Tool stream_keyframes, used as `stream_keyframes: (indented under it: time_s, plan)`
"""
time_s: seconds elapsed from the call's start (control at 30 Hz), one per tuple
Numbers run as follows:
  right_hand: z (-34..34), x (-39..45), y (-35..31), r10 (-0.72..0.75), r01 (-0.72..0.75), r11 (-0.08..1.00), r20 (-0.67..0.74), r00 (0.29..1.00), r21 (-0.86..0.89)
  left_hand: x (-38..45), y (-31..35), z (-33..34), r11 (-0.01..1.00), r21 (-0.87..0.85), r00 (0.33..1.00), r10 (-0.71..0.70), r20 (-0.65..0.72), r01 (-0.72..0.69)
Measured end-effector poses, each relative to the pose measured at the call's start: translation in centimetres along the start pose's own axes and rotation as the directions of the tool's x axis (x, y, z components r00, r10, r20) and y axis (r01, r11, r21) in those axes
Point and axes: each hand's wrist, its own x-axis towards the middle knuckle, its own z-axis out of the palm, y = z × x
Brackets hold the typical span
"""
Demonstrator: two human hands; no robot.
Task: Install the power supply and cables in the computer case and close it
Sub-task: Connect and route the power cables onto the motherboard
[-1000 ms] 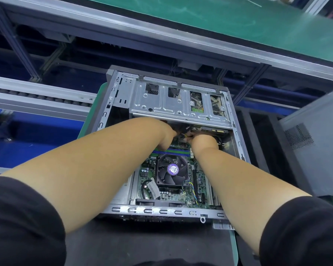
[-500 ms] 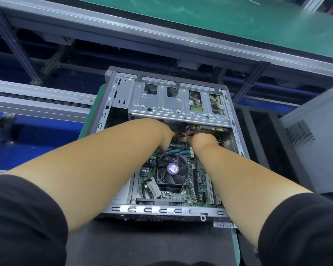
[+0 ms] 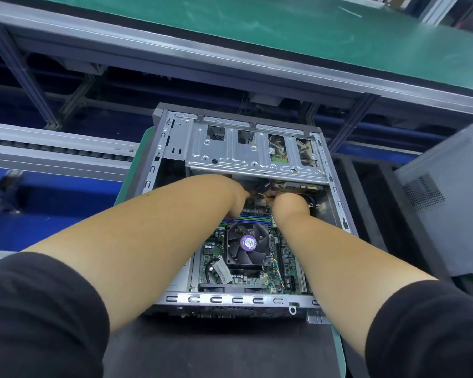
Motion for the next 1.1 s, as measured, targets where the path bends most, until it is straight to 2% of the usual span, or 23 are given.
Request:
stream_keyframes:
  time_s: [0.1,0.27,0.37,0.53,0.67,0.9,1.0,1.1]
  plan:
    - [0.4,-0.4,-0.2,-0.072,0.075,0.997,-0.095,0.993,0.027,-0.1,0.0,0.0,1.000,-0.028,1.000,0.009,-0.024,-0.009]
    - [1.4,-2.4,0.8,-0.040,0.006,0.992,-0.273,0.961,-0.124,-0.4,-0.3,0.0,0.991,-0.127,0.998,0.030,-0.060,-0.037]
    - [1.7,-3.0,0.8,-0.055,0.046,0.998,-0.340,0.939,-0.034,-0.7,-0.3,-0.2,0.988,-0.145,0.998,0.048,-0.047,-0.054]
    - [1.5,-3.6,0.5,-0.111,0.104,0.994,-0.283,0.953,-0.039,-0.9,0.2,-0.6,0.997,-0.023,0.996,0.079,-0.031,-0.080]
    - [1.3,-4.5,0.0,-0.168,0.120,0.975,-0.264,0.950,-0.188,-0.6,0.3,-0.8,0.997,0.025,0.996,0.075,-0.039,-0.074]
    - [0.8,-5.4,-0.8,-0.155,0.085,0.937,-0.188,0.970,-0.338,0.1,0.1,-0.7,0.997,0.056,0.998,0.054,-0.026,-0.053]
    - [0.1,-6.1,-1.2,-0.170,0.112,0.903,-0.106,0.980,-0.416,0.2,0.1,-0.6,0.998,0.052,0.999,0.047,-0.017,-0.046]
    - [-0.6,-7.4,-1.6,-0.164,0.145,0.898,-0.010,0.986,-0.416,-0.2,0.2,-0.7,0.998,0.049,0.999,0.043,-0.021,-0.041]
